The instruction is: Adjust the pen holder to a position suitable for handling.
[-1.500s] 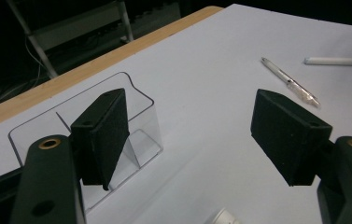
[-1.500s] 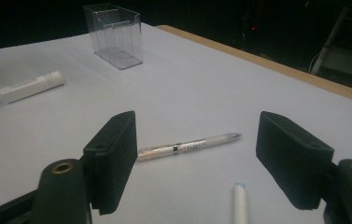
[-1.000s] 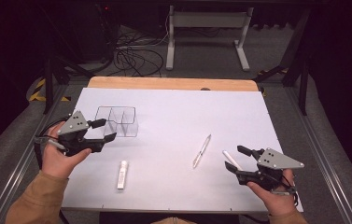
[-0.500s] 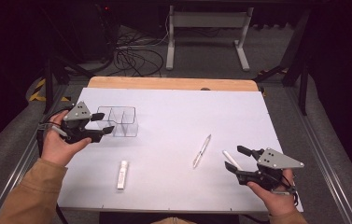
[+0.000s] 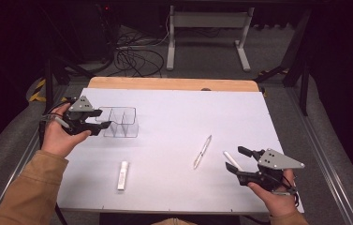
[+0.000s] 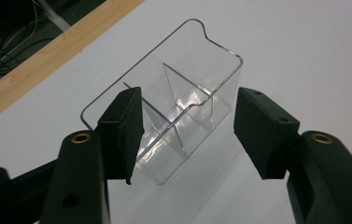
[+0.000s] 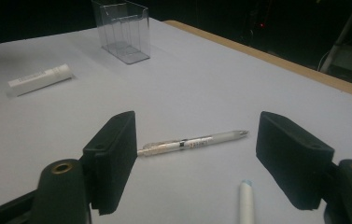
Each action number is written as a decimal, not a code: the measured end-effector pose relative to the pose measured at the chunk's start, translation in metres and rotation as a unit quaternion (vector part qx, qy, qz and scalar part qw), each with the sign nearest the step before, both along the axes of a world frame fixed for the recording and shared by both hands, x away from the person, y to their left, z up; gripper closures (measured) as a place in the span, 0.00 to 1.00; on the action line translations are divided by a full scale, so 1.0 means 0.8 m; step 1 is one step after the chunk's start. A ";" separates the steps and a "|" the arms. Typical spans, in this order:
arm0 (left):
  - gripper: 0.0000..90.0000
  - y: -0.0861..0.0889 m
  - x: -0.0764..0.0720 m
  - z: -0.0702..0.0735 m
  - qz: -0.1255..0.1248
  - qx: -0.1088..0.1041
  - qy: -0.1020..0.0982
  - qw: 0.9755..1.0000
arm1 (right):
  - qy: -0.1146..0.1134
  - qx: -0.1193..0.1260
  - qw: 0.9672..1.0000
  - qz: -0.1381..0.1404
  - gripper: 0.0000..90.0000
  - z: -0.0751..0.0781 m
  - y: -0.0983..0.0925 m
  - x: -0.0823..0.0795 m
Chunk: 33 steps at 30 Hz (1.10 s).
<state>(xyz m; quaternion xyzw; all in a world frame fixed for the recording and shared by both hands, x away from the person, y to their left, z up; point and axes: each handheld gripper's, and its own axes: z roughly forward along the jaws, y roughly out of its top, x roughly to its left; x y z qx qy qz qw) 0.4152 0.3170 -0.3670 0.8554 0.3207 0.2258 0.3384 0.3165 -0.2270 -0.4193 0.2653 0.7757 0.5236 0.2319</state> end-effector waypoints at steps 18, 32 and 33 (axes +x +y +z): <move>0.56 -0.003 0.024 -0.018 -0.014 0.017 0.048 0.999 | 0.004 0.009 1.000 0.005 0.33 0.000 0.000 0.000; 0.63 -0.013 0.039 -0.023 -0.029 0.077 0.069 0.994 | 0.008 0.011 1.000 0.008 0.32 -0.002 0.001 0.001; 0.63 -0.015 0.040 -0.023 -0.028 0.081 0.071 0.994 | 0.008 0.011 1.000 0.008 0.32 -0.002 0.001 0.001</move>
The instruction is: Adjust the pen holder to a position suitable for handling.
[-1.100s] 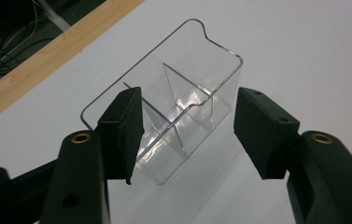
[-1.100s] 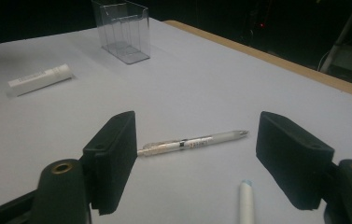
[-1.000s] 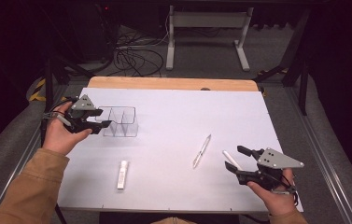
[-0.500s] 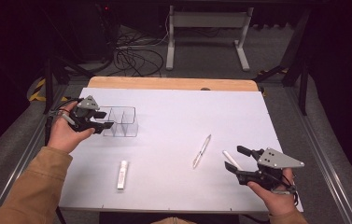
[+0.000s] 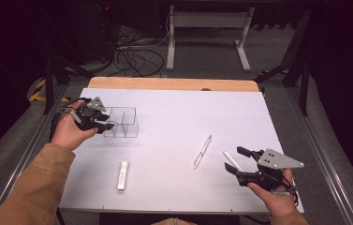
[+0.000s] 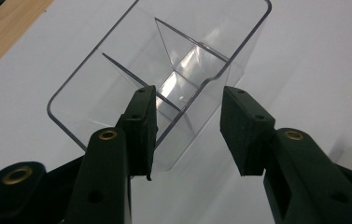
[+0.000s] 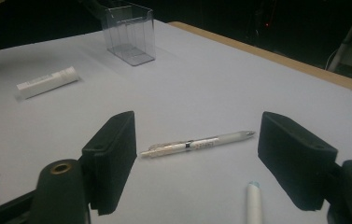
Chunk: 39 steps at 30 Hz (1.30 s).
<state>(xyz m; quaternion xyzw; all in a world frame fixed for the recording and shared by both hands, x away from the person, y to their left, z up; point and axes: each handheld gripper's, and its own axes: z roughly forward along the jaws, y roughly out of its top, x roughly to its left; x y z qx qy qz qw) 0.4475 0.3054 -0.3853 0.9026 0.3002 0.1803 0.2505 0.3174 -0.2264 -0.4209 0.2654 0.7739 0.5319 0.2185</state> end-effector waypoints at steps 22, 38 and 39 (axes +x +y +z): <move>0.67 -0.007 0.016 -0.002 0.002 0.048 0.038 0.998 | 0.005 0.003 1.000 0.002 0.32 -0.001 0.000 0.001; 0.82 -0.010 0.004 0.005 -0.032 0.075 0.049 0.995 | 0.007 0.002 1.000 0.003 0.31 -0.003 0.001 0.002; 0.84 -0.011 0.002 0.007 -0.050 0.075 0.053 0.994 | 0.008 0.002 1.000 0.003 0.31 -0.003 0.001 0.002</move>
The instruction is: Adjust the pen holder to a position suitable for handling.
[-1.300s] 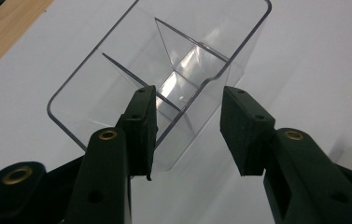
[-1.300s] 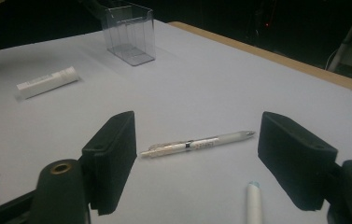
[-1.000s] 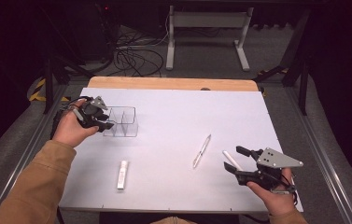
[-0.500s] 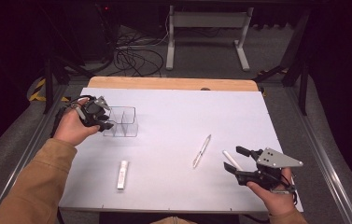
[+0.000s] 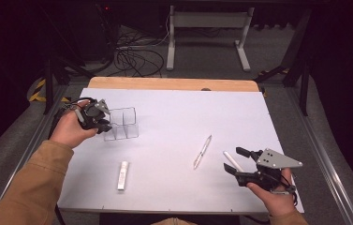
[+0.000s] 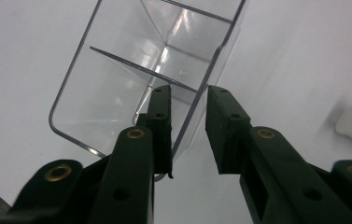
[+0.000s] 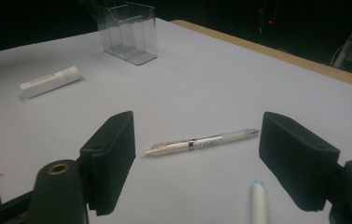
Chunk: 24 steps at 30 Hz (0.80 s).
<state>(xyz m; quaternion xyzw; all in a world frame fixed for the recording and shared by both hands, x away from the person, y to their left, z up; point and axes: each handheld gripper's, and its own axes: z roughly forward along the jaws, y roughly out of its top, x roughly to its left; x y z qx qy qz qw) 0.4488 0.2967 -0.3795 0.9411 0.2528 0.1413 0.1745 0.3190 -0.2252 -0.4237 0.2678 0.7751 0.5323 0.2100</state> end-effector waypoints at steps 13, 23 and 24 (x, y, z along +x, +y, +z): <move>0.98 -0.016 -0.017 0.023 -0.088 -0.040 -0.013 0.995 | 0.000 0.002 1.000 0.003 0.31 0.001 0.000 -0.001; 0.98 -0.058 -0.031 0.045 -0.159 -0.067 -0.042 0.984 | 0.000 0.001 1.000 0.004 0.31 0.001 0.001 -0.001; 0.98 -0.063 -0.031 0.046 -0.167 -0.067 -0.043 0.983 | 0.000 0.002 1.000 0.004 0.31 0.002 0.000 -0.001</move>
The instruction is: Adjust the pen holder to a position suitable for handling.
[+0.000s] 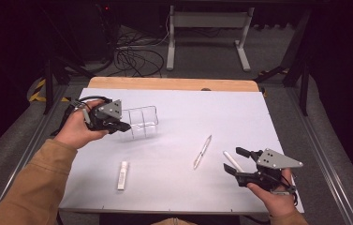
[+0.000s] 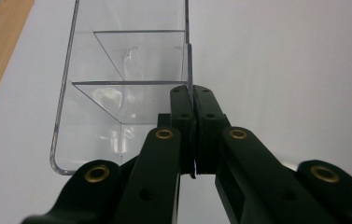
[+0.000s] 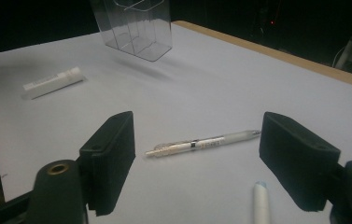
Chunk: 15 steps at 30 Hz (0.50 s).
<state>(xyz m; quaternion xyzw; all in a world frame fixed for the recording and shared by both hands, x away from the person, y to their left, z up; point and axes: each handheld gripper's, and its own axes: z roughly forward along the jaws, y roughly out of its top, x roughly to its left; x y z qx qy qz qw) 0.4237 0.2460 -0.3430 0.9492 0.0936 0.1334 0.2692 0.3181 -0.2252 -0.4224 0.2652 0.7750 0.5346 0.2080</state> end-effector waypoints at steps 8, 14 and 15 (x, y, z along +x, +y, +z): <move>0.98 -0.046 0.002 -0.003 -0.050 -0.012 0.001 0.999 | -0.001 0.000 1.000 0.000 0.31 0.000 -0.001 -0.001; 0.98 -0.080 0.004 -0.014 -0.082 -0.014 0.005 0.997 | 0.000 0.000 1.000 -0.004 0.31 0.000 -0.004 -0.003; 0.98 -0.086 0.005 -0.015 -0.087 -0.014 0.005 0.996 | -0.001 -0.001 1.000 -0.004 0.31 0.000 -0.005 -0.004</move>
